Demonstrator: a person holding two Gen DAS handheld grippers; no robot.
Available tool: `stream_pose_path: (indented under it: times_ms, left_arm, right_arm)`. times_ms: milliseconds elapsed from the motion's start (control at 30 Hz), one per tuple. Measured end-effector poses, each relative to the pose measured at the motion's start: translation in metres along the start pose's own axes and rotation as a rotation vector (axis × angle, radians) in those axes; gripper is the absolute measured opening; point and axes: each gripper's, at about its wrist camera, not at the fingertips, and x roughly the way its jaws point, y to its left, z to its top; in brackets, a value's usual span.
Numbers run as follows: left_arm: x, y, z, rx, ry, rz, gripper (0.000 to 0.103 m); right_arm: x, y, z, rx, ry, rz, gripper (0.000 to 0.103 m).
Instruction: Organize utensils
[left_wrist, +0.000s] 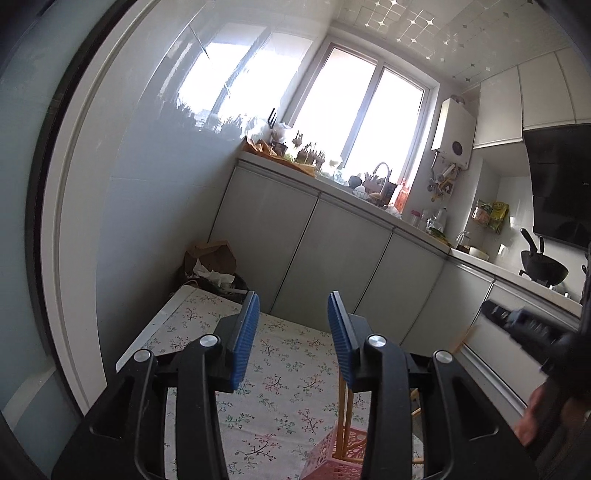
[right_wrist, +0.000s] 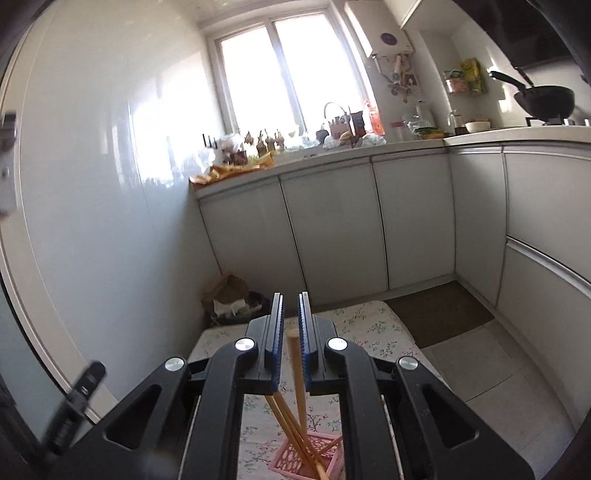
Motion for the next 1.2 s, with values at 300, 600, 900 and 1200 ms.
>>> stream_pose_path:
  times_ms: [300, 600, 900, 1200]
  left_arm:
    - [0.003, 0.005, 0.001, -0.005, 0.03, 0.005, 0.039]
    - [-0.005, -0.017, -0.004, 0.056, 0.066, -0.025, 0.065]
    - [-0.008, -0.046, -0.019, 0.145, 0.161, -0.055, 0.096]
    - [0.008, -0.082, -0.079, 0.327, 0.486, -0.183, 0.096]
  right_arm:
    - [-0.006, 0.009, -0.014, -0.02, 0.044, 0.012, 0.025]
    - [-0.076, -0.011, -0.015, 0.015, -0.093, -0.074, 0.081]
    - [-0.128, -0.049, -0.051, -0.016, -0.086, -0.213, 0.097]
    - [-0.164, -0.107, -0.114, 0.006, 0.109, -0.348, 0.097]
